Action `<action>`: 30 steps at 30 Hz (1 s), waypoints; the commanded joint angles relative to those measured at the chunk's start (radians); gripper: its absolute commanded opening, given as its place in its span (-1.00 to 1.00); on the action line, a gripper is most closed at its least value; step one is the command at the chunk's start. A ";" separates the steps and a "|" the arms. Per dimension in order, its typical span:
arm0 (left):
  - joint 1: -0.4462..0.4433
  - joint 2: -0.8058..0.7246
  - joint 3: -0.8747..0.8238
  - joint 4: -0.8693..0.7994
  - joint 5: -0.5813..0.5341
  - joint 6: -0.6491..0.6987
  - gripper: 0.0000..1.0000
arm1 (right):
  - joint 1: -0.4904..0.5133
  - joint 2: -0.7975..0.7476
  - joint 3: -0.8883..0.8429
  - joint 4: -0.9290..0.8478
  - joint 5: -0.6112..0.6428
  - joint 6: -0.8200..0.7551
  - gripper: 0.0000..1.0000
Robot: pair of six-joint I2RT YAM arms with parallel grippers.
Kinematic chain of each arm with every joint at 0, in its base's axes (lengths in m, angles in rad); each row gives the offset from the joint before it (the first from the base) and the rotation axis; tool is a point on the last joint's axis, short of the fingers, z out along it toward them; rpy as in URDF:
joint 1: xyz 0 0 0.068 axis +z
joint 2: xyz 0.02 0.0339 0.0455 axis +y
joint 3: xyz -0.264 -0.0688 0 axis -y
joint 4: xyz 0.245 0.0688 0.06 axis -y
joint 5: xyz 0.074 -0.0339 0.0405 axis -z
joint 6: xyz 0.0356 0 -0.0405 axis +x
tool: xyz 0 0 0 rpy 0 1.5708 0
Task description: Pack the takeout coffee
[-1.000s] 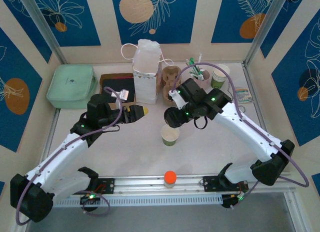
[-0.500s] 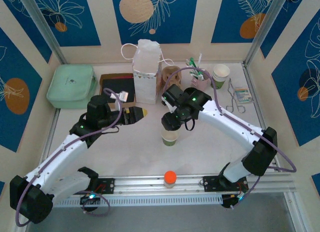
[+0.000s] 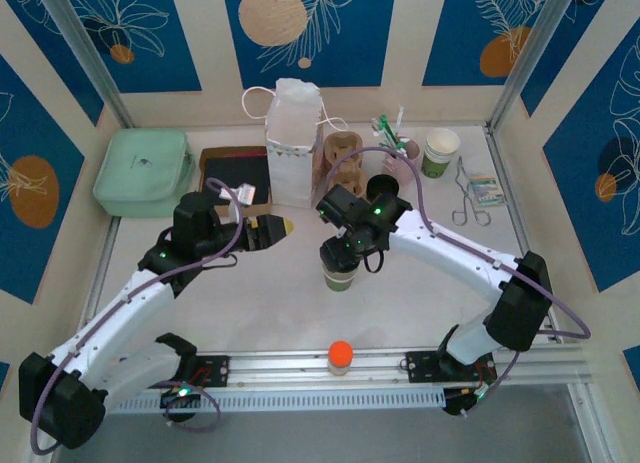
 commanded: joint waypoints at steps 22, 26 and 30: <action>0.017 -0.035 -0.033 0.004 -0.002 0.018 0.65 | 0.045 0.024 -0.047 0.003 0.045 0.073 0.33; 0.018 -0.038 -0.036 0.003 -0.002 0.018 0.65 | 0.049 0.026 -0.052 0.004 0.051 0.076 0.33; 0.018 -0.040 -0.038 0.002 -0.002 0.019 0.65 | 0.053 0.032 -0.056 0.009 0.046 0.076 0.34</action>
